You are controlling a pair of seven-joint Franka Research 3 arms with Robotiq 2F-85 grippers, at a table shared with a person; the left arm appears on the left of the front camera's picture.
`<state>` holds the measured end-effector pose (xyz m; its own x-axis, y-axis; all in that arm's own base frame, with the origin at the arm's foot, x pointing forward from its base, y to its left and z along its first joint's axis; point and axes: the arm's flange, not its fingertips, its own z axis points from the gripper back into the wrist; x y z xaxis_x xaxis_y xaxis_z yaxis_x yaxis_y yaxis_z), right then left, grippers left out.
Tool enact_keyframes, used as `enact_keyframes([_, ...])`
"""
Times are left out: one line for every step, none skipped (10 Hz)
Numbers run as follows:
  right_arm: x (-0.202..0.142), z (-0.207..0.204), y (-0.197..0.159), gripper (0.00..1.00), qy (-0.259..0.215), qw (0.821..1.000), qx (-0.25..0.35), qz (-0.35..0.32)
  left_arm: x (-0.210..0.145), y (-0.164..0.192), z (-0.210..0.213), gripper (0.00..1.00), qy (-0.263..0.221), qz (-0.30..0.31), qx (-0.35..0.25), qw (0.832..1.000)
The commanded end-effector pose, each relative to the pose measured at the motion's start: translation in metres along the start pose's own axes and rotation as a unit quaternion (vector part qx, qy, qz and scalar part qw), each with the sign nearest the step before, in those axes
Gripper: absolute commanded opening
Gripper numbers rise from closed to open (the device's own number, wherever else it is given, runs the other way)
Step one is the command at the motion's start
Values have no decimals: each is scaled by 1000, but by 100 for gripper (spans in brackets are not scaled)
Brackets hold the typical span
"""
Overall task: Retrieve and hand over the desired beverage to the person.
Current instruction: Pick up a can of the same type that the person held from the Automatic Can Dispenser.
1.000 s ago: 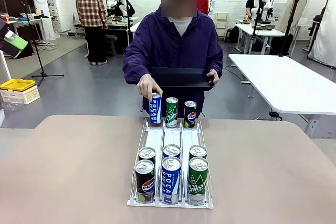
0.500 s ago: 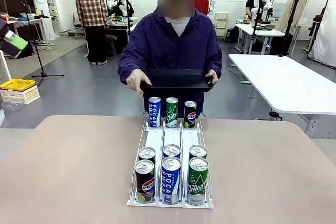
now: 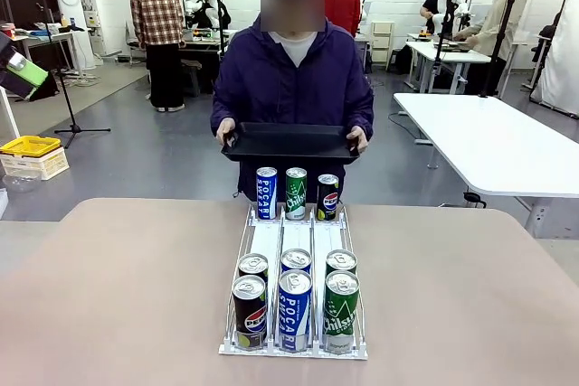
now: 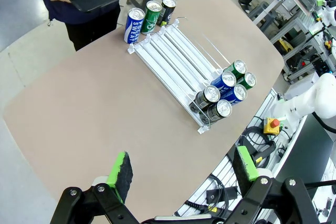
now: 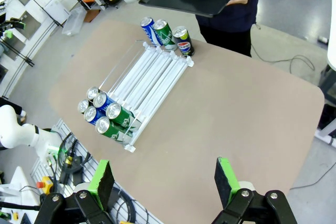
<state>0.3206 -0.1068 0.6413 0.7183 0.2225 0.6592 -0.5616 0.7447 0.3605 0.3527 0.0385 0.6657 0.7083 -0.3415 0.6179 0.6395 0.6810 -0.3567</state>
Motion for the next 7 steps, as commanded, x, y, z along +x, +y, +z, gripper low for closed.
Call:
enact_keyframes([1,0,-1,100,-3,1000,9,2,0,5,6,100,59,-48,32,997])
enact_keyframes([1,0,-1,100,-3,1000,9,2,1,8,12,100,106,-77,52,990])
enact_keyframes([1,0,-1,100,-3,1000,9,2,2,9,16,100,145,-89,60,984])
enact_keyframes([1,0,-1,100,-3,1000,9,2,2,6,20,100,184,-67,94,976])
enact_keyframes([1,0,-1,100,-3,1000,9,2,57,-163,-55,100,191,-12,188,963])
enact_keyframes([1,0,-1,100,-3,1000,9,2,49,-173,-74,100,208,-19,225,952])
enact_keyframes([1,0,-1,100,-3,1000,9,2,40,-160,-79,100,217,-35,245,944])
